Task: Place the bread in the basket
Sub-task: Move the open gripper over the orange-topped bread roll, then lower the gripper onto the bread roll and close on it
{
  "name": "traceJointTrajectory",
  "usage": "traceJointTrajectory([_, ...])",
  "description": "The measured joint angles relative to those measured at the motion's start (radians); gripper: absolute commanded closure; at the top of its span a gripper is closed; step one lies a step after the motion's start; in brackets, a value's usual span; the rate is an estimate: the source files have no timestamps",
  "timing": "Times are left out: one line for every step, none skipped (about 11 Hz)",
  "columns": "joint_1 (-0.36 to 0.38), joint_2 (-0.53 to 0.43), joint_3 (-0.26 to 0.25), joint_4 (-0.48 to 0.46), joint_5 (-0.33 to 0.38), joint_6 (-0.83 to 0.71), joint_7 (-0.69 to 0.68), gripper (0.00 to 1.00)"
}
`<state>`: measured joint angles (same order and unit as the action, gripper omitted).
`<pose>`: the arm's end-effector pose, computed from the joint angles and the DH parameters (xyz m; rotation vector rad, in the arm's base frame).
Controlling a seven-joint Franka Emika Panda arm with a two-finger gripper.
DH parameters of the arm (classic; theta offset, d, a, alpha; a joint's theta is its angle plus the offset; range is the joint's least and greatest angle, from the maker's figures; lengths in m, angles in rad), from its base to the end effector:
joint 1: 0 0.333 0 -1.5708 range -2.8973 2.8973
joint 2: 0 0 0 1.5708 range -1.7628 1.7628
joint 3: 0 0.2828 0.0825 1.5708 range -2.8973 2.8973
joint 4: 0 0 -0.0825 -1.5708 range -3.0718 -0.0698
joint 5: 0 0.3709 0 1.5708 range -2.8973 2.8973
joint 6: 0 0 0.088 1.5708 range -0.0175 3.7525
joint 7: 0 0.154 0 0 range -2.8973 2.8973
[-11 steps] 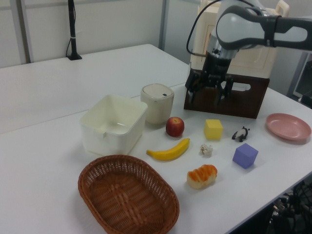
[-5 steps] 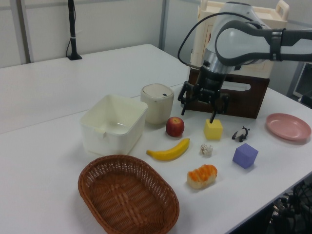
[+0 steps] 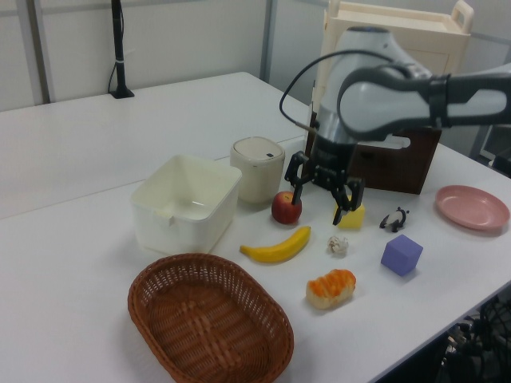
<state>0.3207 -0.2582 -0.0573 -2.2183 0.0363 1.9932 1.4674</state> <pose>0.4578 0.1271 0.4120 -2.5320 1.7634 0.0238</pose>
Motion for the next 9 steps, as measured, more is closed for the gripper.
traceJointTrajectory([0.008, 0.011, 0.000, -0.019, -0.033, 0.018, 0.044, 0.00])
traceJointTrajectory([0.012, 0.016, 0.000, -0.037, -0.050, 0.021, 0.065, 0.00])
traceJointTrajectory([0.012, 0.016, 0.000, -0.051, -0.056, 0.021, 0.071, 0.00])
traceJointTrajectory([0.013, 0.016, 0.000, -0.063, -0.062, 0.021, 0.072, 0.00])
traceJointTrajectory([0.020, 0.016, -0.001, -0.079, -0.065, 0.021, 0.072, 0.00])
traceJointTrajectory([0.031, 0.016, -0.001, -0.099, -0.066, 0.021, 0.072, 0.00])
traceJointTrajectory([0.039, 0.016, -0.001, -0.118, -0.073, 0.021, 0.073, 0.00])
traceJointTrajectory([0.042, 0.016, -0.003, -0.134, -0.081, 0.021, 0.075, 0.00])
traceJointTrajectory([0.042, 0.016, -0.008, -0.146, -0.094, 0.021, 0.075, 0.00])
